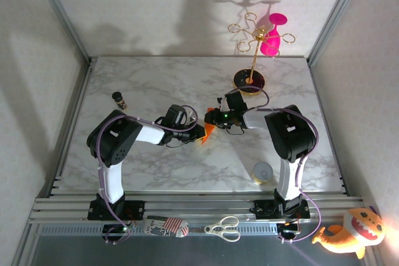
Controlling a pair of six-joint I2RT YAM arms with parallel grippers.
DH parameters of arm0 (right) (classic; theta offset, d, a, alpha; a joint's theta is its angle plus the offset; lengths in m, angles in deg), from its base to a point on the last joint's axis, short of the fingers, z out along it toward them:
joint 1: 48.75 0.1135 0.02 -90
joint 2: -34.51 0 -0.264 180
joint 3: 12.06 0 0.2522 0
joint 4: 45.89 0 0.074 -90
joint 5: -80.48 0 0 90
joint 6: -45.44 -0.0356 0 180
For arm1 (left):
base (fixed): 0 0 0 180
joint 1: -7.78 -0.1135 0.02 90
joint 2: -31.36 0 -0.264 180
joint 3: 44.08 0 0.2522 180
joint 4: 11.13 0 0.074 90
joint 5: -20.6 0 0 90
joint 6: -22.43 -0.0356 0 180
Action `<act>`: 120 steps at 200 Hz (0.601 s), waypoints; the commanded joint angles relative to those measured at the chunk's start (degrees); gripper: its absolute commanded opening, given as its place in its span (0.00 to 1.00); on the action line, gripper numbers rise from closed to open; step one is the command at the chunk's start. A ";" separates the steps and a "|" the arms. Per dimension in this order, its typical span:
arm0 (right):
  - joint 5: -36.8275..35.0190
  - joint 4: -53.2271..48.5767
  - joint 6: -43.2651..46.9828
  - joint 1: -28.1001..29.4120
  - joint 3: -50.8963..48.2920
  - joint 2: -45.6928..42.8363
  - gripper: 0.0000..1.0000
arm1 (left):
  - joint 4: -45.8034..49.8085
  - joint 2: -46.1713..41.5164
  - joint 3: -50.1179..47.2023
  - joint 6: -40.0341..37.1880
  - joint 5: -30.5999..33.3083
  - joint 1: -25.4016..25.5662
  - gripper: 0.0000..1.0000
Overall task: Fold a paper plane with a square sheet of paper (pick it up from the middle)
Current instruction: Fold the wing for the fifth time at the center of the table.
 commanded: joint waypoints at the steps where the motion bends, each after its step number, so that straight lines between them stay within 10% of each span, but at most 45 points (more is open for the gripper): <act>1: -5.30 -3.79 1.14 -0.33 -0.23 4.08 0.34 | 11.20 0.07 -0.50 -3.23 2.71 0.71 0.12; 120: -5.81 -6.77 0.97 -0.33 0.57 4.56 0.28 | 23.00 -10.70 2.34 -10.56 8.66 0.84 0.17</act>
